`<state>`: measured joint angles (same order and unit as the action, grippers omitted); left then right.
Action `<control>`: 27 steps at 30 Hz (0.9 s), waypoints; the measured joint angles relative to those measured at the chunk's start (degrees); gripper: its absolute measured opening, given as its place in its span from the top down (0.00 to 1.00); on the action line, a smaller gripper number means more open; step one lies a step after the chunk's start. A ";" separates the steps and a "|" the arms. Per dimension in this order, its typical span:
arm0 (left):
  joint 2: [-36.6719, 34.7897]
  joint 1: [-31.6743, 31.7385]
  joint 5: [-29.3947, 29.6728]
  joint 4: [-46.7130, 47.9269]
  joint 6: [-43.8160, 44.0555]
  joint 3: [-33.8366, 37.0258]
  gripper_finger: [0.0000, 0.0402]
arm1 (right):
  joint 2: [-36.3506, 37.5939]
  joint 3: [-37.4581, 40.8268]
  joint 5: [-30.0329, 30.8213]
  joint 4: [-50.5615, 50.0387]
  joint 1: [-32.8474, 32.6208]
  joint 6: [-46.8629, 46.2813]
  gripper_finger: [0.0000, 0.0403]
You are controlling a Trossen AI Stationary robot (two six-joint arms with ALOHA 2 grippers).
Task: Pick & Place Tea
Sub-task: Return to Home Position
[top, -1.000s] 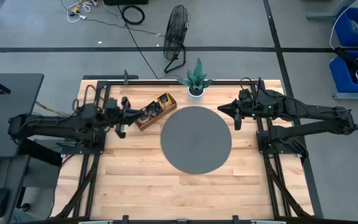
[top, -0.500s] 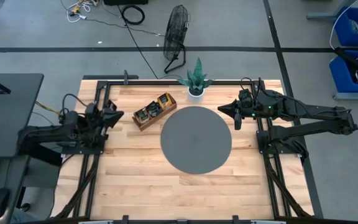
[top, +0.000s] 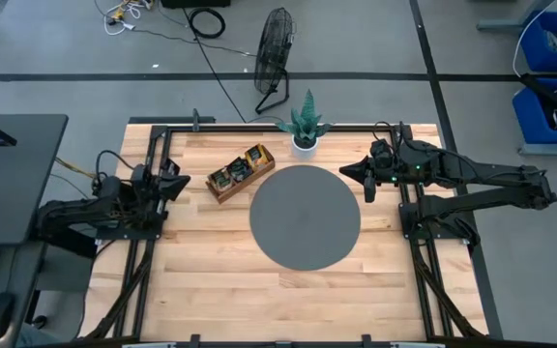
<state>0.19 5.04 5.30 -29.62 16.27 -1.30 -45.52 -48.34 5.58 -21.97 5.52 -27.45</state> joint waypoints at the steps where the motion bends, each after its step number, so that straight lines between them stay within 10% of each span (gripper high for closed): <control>1: 0.00 0.00 -0.16 0.18 0.00 -0.03 0.99 | 0.00 0.00 0.00 -0.25 0.00 -0.16 1.00; 27: 0.07 0.00 2.45 25.35 4.28 0.79 0.99 | 0.00 0.00 0.00 -4.12 0.02 -0.80 1.00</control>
<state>0.25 5.04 7.75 -4.27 20.55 -0.51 -45.52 -48.34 5.58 -26.09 5.54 -28.25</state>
